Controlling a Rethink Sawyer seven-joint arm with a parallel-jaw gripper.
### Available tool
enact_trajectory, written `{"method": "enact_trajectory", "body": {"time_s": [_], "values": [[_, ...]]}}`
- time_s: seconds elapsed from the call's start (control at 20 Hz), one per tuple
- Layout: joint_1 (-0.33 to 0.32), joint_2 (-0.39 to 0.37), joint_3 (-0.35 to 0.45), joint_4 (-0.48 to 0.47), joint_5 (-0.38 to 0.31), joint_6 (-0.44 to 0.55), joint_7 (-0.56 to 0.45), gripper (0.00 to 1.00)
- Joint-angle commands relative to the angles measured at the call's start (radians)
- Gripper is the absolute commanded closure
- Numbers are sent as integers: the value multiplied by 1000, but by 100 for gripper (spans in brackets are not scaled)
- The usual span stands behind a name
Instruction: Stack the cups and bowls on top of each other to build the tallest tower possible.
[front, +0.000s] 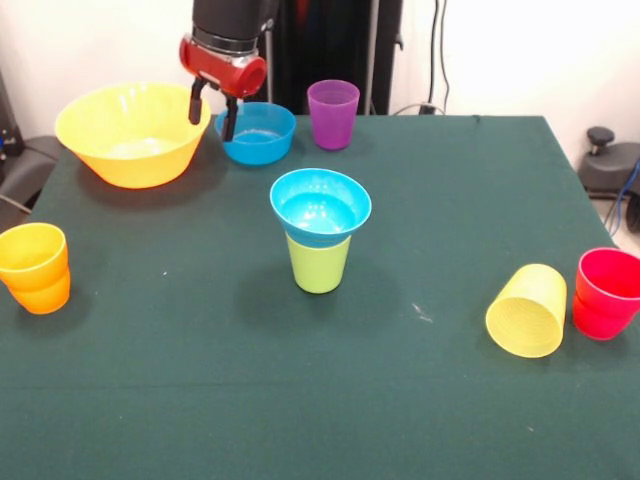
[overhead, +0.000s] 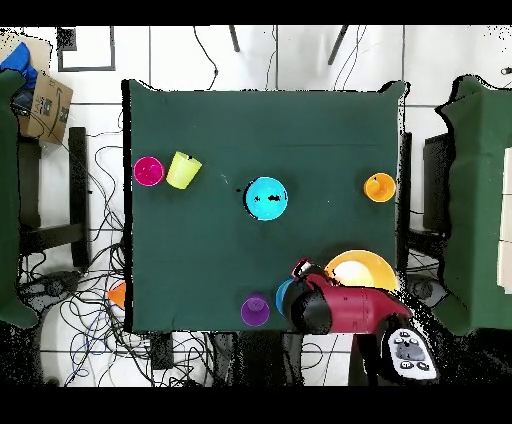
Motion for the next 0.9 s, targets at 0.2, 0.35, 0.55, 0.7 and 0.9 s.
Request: {"method": "enact_trajectory", "body": {"time_s": [0.2, 0.35, 0.55, 0.7, 0.9], "values": [[72, 137, 2, -40, -78, 83, -34, 0], [84, 161, -17, -48, -82, 63, -24, 0], [94, 183, -36, -50, -88, 37, -17, 0], [95, 191, -47, -51, -94, 31, -16, 0], [65, 153, -33, -32, -105, 67, -49, 0]]}}
